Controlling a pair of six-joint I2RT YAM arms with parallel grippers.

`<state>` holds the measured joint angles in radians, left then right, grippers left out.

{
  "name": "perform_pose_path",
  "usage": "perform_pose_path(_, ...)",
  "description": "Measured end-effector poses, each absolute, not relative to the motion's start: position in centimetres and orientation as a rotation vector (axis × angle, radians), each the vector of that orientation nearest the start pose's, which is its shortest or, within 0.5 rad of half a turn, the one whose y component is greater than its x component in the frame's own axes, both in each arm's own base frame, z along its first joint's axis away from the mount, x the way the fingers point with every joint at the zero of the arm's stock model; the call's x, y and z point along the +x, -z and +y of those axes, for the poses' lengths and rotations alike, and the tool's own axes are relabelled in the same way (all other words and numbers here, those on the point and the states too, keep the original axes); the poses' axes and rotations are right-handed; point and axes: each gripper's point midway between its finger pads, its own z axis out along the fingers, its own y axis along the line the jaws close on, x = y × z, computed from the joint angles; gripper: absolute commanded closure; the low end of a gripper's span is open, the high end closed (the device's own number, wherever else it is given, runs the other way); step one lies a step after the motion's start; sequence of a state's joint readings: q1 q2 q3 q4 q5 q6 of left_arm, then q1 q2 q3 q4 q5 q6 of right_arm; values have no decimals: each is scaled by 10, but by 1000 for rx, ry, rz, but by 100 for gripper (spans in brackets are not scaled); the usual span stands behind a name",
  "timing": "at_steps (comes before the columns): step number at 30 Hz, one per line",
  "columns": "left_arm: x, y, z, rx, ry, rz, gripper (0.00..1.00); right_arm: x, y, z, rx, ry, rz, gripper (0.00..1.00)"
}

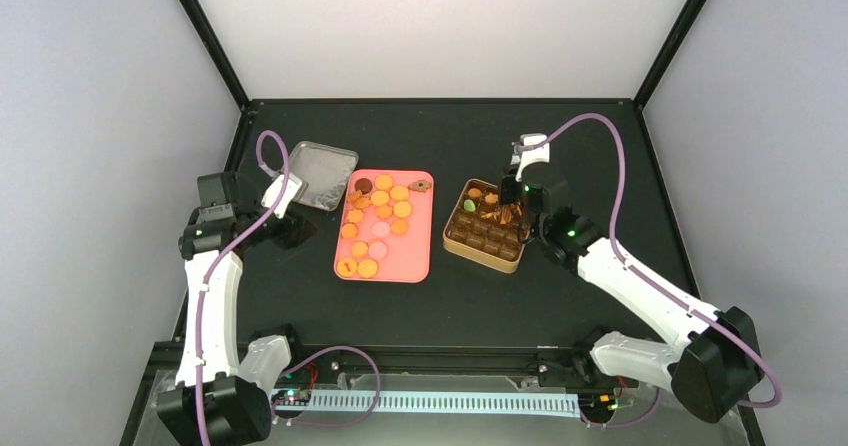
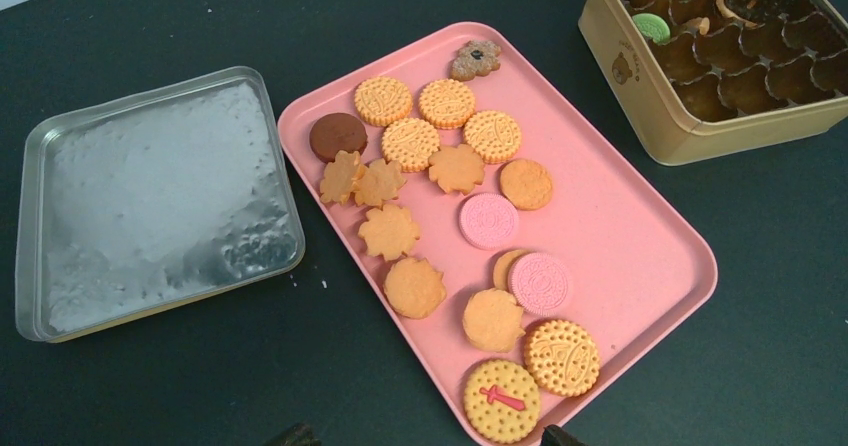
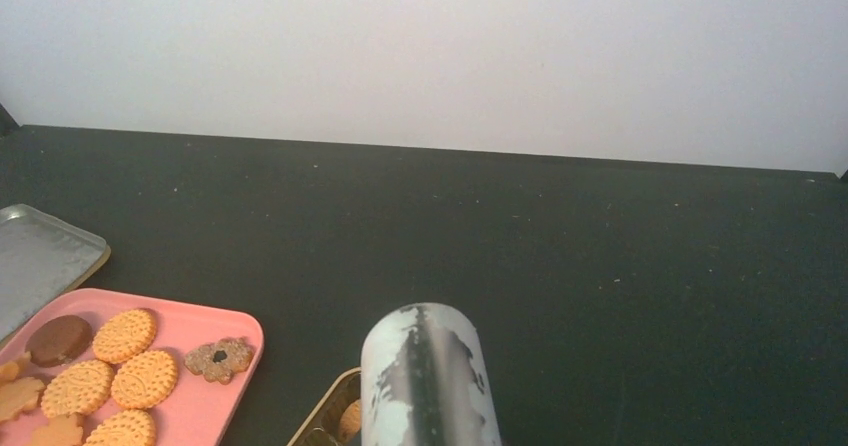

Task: Pack the cookies
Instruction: Place the fake cookies in the empty pocket of the box.

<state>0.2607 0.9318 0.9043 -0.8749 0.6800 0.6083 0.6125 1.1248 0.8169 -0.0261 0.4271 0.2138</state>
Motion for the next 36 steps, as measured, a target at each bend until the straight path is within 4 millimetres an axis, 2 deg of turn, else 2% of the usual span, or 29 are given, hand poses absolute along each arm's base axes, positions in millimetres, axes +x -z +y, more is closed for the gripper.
perform_pose_path(5,258,-216,-43,660,390,2157,40,351,-255,157,-88,-142,1881,79)
perform_pose_path(20,257,-214,-43,660,394,2161,40,354,-271,154,-79,-127,1849,73)
perform_pose_path(26,257,-214,-43,661,395,2163,40,361,-257,156,-87,-91,1880,70)
perform_pose_path(36,255,-213,-44,659,399,2168,40,361,-260,160,-99,-122,1874,69)
